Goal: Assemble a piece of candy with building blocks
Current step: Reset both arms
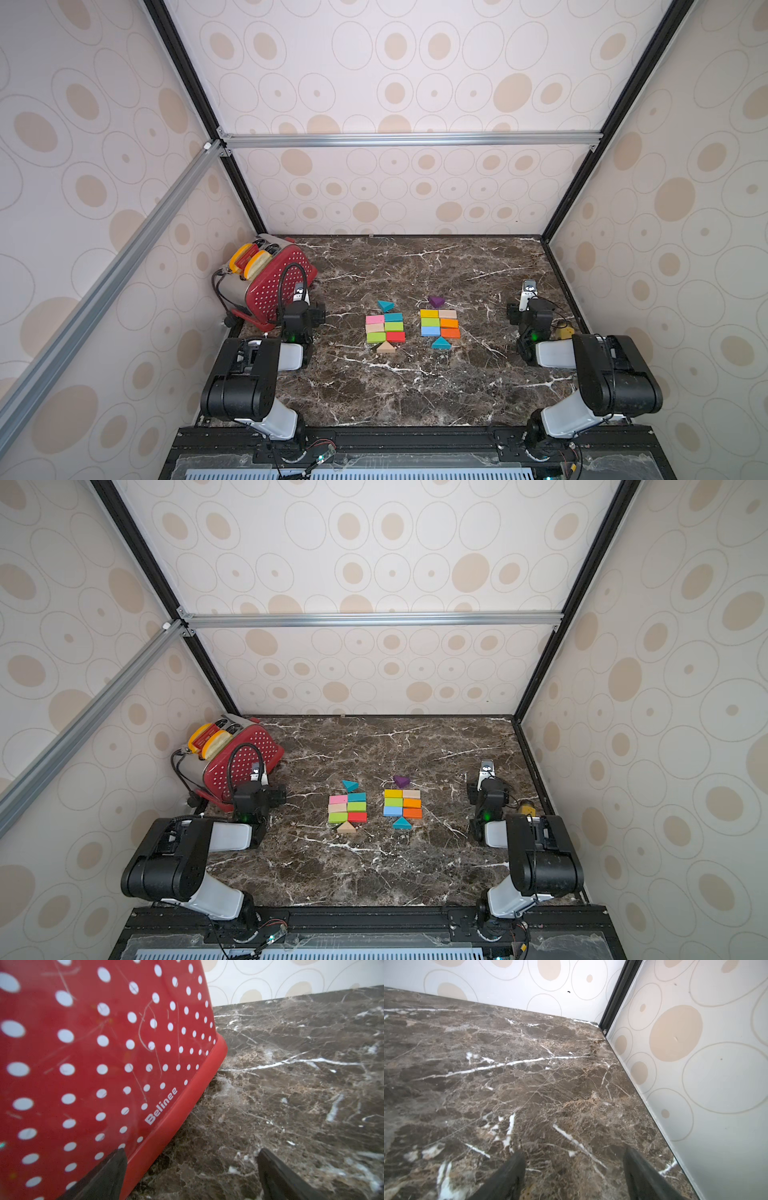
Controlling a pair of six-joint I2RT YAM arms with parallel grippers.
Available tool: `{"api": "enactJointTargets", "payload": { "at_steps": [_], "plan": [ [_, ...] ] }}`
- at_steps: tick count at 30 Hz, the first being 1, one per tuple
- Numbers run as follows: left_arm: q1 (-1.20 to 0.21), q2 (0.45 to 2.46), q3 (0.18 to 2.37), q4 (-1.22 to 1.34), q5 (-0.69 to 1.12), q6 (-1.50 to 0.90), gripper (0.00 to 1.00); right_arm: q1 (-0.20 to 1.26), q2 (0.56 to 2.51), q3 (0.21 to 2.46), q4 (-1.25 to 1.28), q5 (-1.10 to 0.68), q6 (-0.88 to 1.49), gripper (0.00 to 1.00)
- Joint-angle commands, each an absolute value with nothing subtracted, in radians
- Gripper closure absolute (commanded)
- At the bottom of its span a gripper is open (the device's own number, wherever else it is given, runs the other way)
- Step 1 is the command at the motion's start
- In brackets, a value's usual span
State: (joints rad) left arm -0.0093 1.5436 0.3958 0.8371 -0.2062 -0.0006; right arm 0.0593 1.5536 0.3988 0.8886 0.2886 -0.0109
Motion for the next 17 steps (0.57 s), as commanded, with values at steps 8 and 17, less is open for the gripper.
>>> {"api": "enactJointTargets", "payload": {
  "at_steps": [8, 17],
  "plan": [
    [0.002, 1.54, 0.425, 0.836, -0.17, -0.025, 0.01, 0.058, 1.533, 0.404, 0.82, 0.279, 0.005, 0.01],
    [0.002, 1.546, 0.437, 0.821, -0.165, -0.027, 0.01, 0.058, 1.536, 0.401, 0.828, 0.28, 0.004, 0.01]
  ]
}}
